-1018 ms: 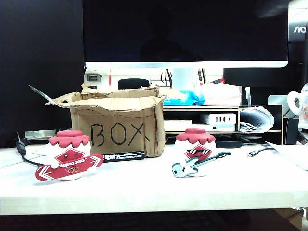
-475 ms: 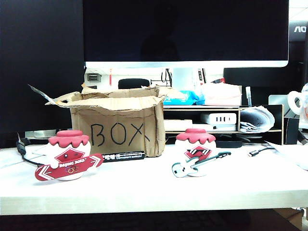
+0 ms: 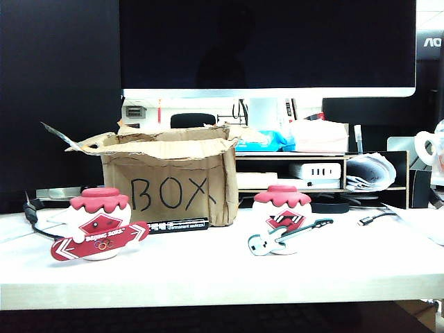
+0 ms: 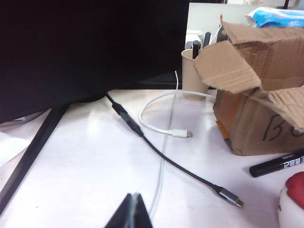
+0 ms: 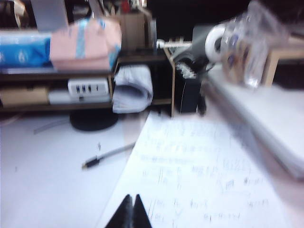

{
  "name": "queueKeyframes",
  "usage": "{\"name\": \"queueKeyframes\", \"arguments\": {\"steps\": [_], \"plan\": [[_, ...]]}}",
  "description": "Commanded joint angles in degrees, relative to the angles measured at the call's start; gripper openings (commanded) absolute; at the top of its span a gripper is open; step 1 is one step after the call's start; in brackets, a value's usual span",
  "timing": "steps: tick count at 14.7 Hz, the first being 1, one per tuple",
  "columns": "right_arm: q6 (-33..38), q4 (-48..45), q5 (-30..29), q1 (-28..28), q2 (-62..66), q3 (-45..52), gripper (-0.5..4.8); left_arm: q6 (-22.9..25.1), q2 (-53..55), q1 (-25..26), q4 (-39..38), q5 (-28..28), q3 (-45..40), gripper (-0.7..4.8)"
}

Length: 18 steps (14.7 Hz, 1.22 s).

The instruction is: Put the doll that is least similar in color compared to the others into the paper box.

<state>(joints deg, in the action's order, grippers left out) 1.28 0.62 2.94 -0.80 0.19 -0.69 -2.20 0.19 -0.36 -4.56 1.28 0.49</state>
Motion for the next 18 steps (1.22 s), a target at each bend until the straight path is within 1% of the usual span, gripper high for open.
{"name": "queueKeyframes", "arguments": {"steps": [1, 5, 18], "plan": [[0.22, -0.28, -0.09, -0.57, -0.02, 0.17, -0.04, 0.04, 0.0, 0.07, 0.35, 0.02, 0.07, -0.05], [0.22, -2.14, -0.31, -0.59, -0.02, 0.17, -0.04, 0.04, 0.0, 0.07, 0.35, 0.02, 0.07, -0.05], [0.22, -2.12, -0.13, -1.2, -0.02, 0.17, -0.05, 0.04, 0.0, 0.07, 0.37, 0.02, 0.04, -0.05]]}}
